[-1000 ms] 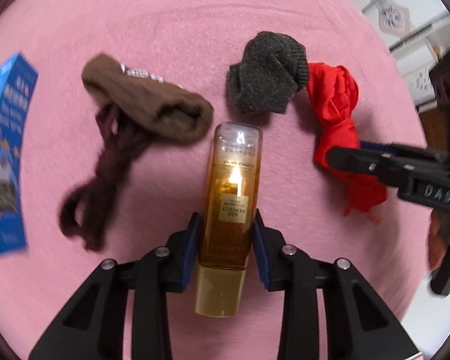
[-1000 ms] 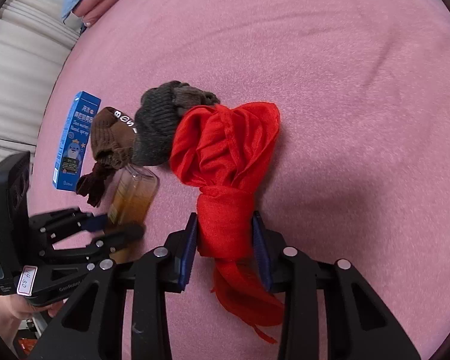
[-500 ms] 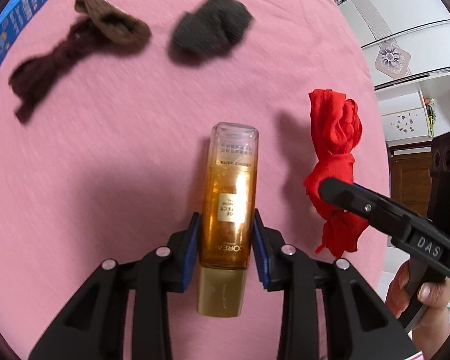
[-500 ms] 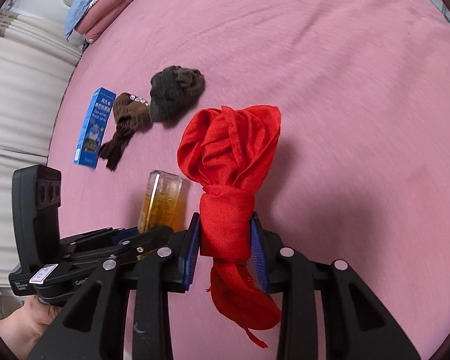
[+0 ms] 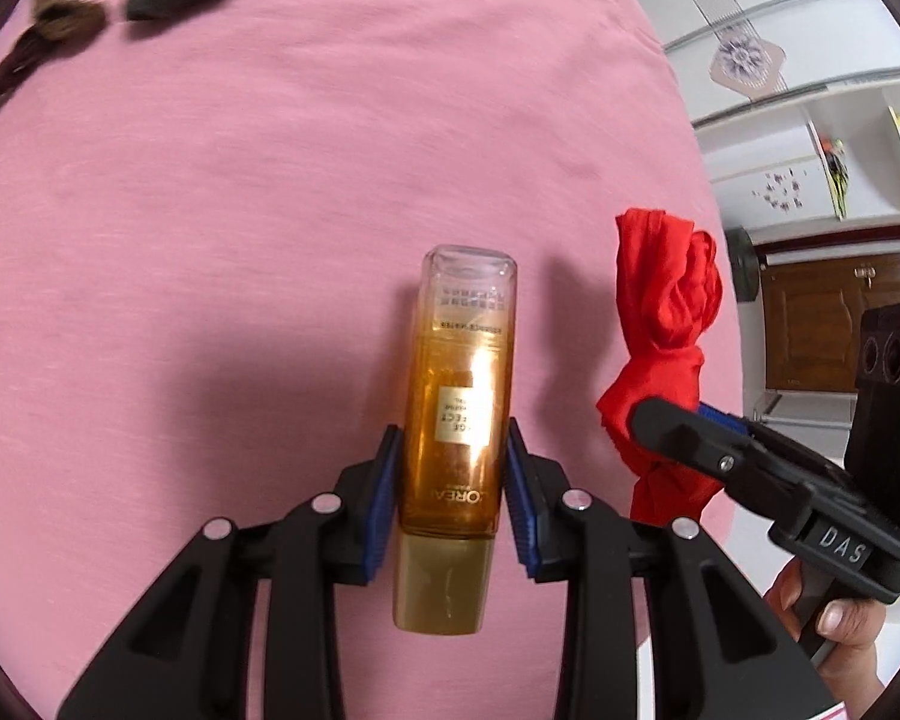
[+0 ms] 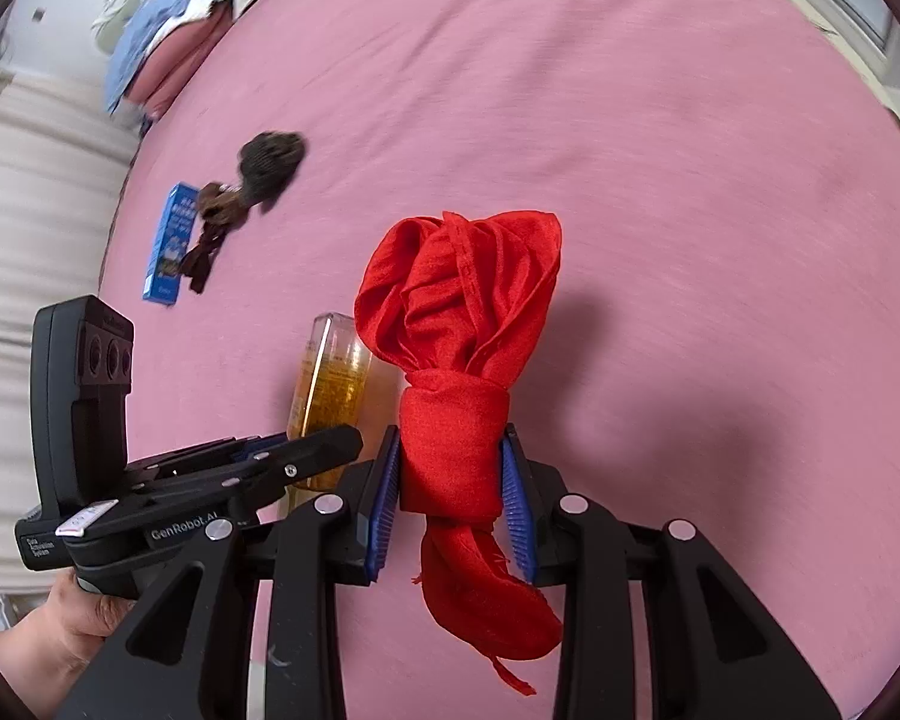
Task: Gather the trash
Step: 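Carry bottle and scarf over the gold bin and open both tools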
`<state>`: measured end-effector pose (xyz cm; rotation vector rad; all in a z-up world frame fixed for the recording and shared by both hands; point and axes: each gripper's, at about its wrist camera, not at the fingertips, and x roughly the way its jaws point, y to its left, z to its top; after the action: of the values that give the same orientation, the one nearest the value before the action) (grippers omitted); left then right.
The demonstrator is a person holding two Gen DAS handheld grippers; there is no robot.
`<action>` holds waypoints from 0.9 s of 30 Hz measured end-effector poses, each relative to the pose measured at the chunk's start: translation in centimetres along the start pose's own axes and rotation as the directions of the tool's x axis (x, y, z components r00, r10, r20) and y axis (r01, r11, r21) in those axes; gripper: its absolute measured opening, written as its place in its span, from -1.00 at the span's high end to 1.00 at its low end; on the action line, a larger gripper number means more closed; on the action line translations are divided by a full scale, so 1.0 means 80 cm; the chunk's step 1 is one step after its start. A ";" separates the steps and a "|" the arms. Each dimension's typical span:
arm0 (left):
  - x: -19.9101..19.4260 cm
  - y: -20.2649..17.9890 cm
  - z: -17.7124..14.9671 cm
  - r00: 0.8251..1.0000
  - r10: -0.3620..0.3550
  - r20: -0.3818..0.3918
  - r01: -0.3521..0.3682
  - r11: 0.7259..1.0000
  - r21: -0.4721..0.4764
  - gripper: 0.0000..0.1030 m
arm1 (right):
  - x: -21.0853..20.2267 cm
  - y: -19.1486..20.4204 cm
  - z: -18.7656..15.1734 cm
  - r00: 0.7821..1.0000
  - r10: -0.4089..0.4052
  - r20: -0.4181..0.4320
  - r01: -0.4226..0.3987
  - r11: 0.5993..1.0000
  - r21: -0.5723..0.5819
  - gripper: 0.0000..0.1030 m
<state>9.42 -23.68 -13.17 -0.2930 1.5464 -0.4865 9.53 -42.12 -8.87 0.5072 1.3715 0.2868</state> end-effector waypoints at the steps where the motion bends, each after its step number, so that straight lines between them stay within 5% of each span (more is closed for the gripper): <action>1: 0.003 -0.008 0.005 1.000 0.000 -0.003 0.000 1.000 0.009 0.37 | -0.009 -0.013 -0.004 1.000 -0.001 0.006 0.001 1.000 0.015 0.40; 16: 0.104 -0.230 0.043 0.997 -0.006 -0.081 0.022 0.982 0.190 0.37 | -0.115 -0.178 -0.014 0.992 -0.038 0.120 0.014 0.982 0.189 0.39; 27: 0.185 -0.360 0.089 0.987 -0.010 -0.159 0.059 0.949 0.308 0.37 | -0.174 -0.307 -0.007 0.974 -0.104 0.201 0.025 0.932 0.362 0.39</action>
<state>12.55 -56.66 -12.41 -0.0373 1.5884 -0.7878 4.05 -69.81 -9.31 0.7713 1.2258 -0.0777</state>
